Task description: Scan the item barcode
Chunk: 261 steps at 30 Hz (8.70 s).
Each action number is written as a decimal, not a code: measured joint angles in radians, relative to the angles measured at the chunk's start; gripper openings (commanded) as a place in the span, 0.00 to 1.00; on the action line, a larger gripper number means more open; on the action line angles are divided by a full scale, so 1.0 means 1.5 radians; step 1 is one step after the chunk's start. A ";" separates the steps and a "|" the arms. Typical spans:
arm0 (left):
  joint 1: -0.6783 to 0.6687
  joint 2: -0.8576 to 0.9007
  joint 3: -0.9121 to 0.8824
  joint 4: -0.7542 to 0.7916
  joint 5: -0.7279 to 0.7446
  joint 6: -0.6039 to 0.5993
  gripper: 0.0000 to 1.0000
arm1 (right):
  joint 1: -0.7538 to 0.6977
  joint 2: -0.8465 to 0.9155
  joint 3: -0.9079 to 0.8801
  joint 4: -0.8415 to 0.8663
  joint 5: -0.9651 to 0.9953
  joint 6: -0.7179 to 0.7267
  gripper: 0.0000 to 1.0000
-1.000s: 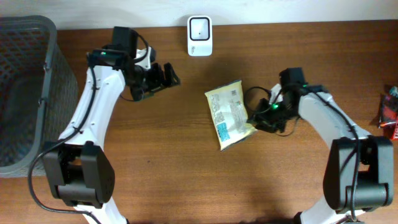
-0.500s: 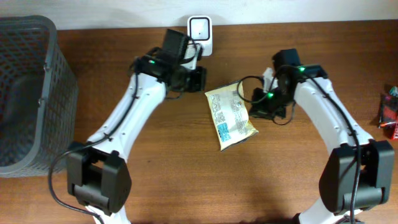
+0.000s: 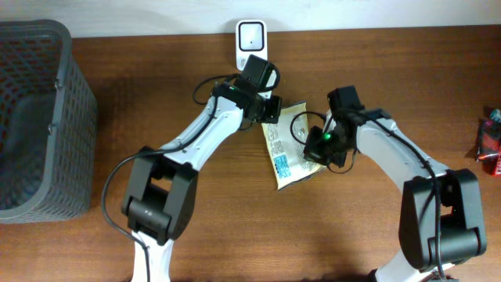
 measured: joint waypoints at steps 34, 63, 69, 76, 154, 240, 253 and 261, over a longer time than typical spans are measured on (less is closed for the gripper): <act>-0.002 -0.081 0.010 -0.119 -0.011 0.000 0.00 | -0.026 0.011 0.106 0.048 0.195 -0.020 0.16; 0.008 -0.081 0.010 -0.318 0.086 0.057 0.00 | -0.045 0.092 0.313 -0.350 -0.033 -0.203 0.05; -0.029 -0.080 -0.008 -0.273 0.100 0.049 0.00 | -0.033 0.084 0.257 -0.335 0.009 -0.240 0.05; -0.045 -0.030 -0.048 -0.244 0.101 0.019 0.00 | -0.029 0.084 0.135 -0.208 0.022 -0.249 0.06; 0.078 -0.018 -0.141 -0.234 0.011 -0.111 0.00 | 0.005 0.110 0.277 -0.337 0.038 -0.229 0.79; 0.114 0.078 0.071 -0.375 -0.253 -0.095 0.00 | 0.067 0.189 0.285 -0.199 0.108 -0.074 0.21; 0.211 0.083 0.244 -0.532 -0.273 -0.159 0.99 | 0.054 0.191 0.393 -0.330 0.161 -0.155 0.99; 0.222 0.083 0.244 -0.532 -0.273 -0.159 0.99 | 0.052 0.192 0.240 -0.172 0.129 -0.154 0.59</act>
